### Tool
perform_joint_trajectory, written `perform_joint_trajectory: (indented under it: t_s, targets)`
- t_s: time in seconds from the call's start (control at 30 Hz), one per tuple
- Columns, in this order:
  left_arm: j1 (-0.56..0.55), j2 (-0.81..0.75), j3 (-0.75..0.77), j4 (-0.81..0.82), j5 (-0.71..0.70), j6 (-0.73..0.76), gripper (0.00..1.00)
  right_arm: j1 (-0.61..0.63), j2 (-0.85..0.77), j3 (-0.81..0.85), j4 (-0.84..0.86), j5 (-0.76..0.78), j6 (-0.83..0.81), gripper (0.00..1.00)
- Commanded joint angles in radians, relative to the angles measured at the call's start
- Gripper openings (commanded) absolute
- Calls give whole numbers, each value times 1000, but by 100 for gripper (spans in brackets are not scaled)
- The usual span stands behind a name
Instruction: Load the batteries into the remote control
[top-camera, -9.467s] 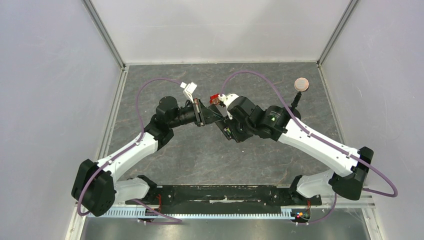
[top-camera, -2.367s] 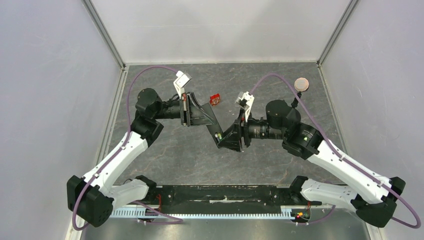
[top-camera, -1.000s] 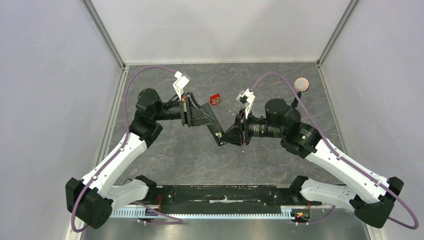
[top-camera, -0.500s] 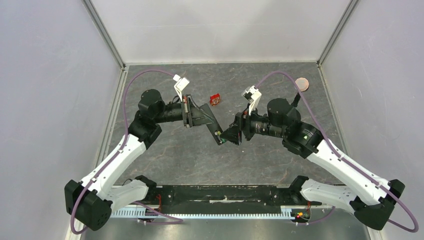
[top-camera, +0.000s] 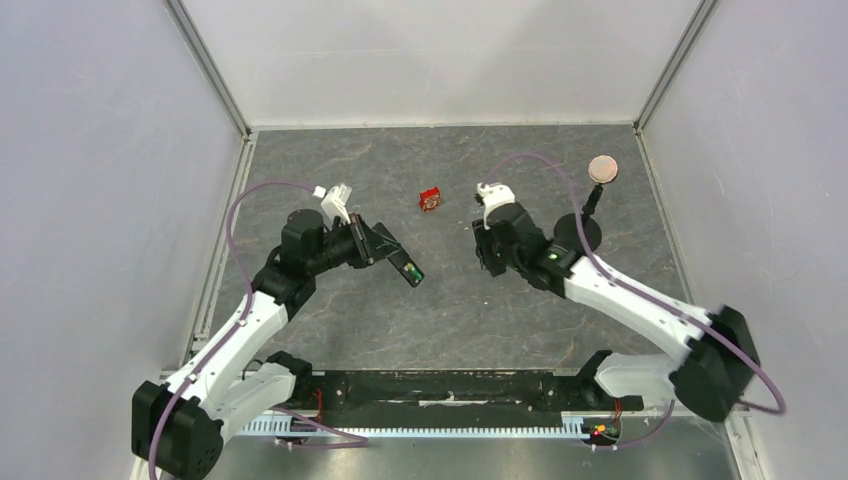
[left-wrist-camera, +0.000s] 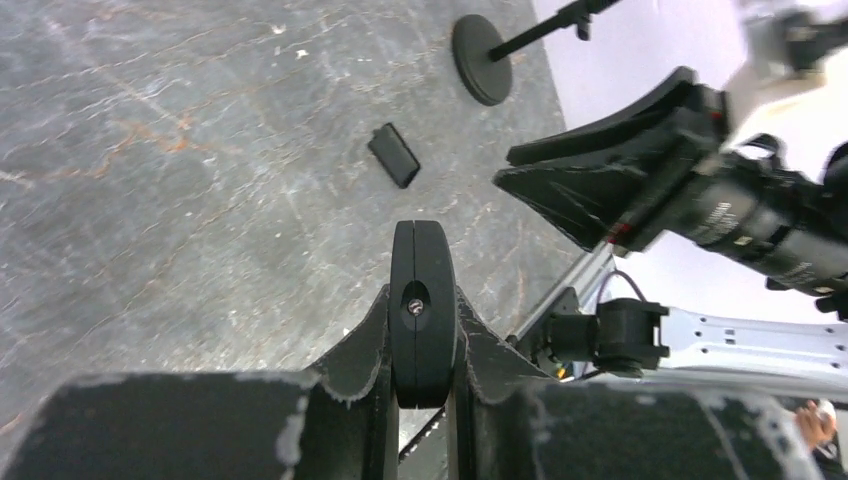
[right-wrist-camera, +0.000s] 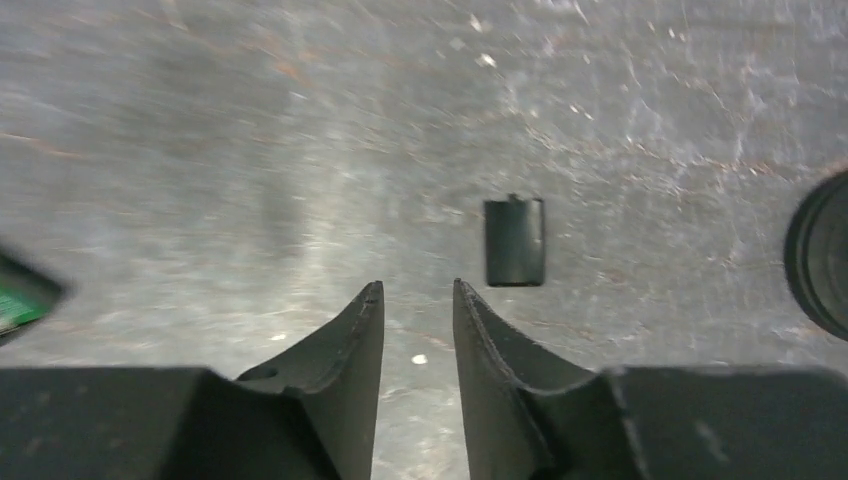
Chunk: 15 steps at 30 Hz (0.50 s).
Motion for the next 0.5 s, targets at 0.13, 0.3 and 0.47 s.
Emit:
perform_joint_trajectory:
  t_s: [0.13, 0.3, 0.47]
  targets:
    - [7, -99, -101, 40, -194, -87, 2, -6, 341, 93, -95, 218, -200, 35]
    - [11, -128, -130, 46, -212, -105, 2, -10, 443, 155, -183, 296, -314, 43]
    - [19, -119, -131, 48, -208, -99, 2, -12, 438, 101, -134, 253, -495, 38]
